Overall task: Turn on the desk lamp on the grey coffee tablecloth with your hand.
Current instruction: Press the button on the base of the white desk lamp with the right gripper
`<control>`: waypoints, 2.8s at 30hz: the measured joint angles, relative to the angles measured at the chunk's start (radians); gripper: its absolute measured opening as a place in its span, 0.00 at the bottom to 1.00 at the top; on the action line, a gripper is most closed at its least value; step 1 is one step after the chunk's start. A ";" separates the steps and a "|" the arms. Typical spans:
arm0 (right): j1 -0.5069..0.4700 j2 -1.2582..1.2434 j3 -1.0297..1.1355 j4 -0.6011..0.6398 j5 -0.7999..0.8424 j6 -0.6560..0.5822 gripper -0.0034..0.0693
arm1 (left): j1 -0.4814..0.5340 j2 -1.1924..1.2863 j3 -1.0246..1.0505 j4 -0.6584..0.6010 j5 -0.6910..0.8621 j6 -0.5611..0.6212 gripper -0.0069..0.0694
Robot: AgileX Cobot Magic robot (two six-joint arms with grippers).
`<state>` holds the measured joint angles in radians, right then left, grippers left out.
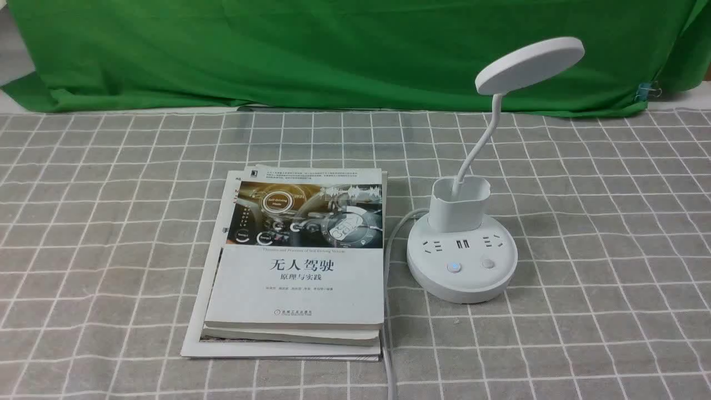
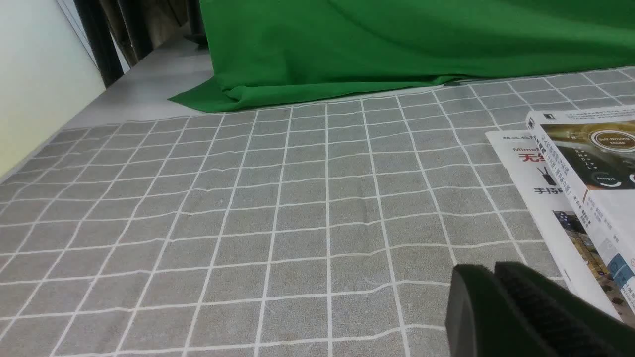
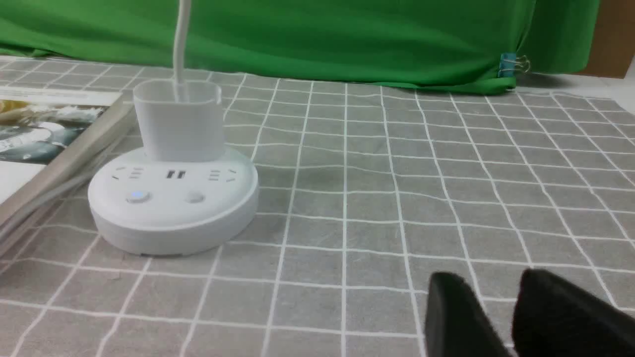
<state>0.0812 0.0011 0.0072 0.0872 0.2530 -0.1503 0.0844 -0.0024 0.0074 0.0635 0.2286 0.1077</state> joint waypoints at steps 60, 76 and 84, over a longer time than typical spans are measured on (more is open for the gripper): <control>0.152 0.945 -0.819 0.018 0.606 0.085 0.10 | 0.000 0.000 0.000 0.000 0.000 0.000 0.12; 0.303 1.692 -1.158 0.051 0.500 -0.001 0.10 | 0.000 0.000 0.000 0.000 0.000 0.000 0.12; 0.303 1.837 -1.281 0.050 0.498 -0.002 0.10 | 0.000 0.000 0.000 0.000 0.000 0.000 0.12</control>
<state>0.3847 1.8377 -1.2734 0.1369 0.7506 -0.1523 0.0844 -0.0024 0.0074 0.0635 0.2286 0.1073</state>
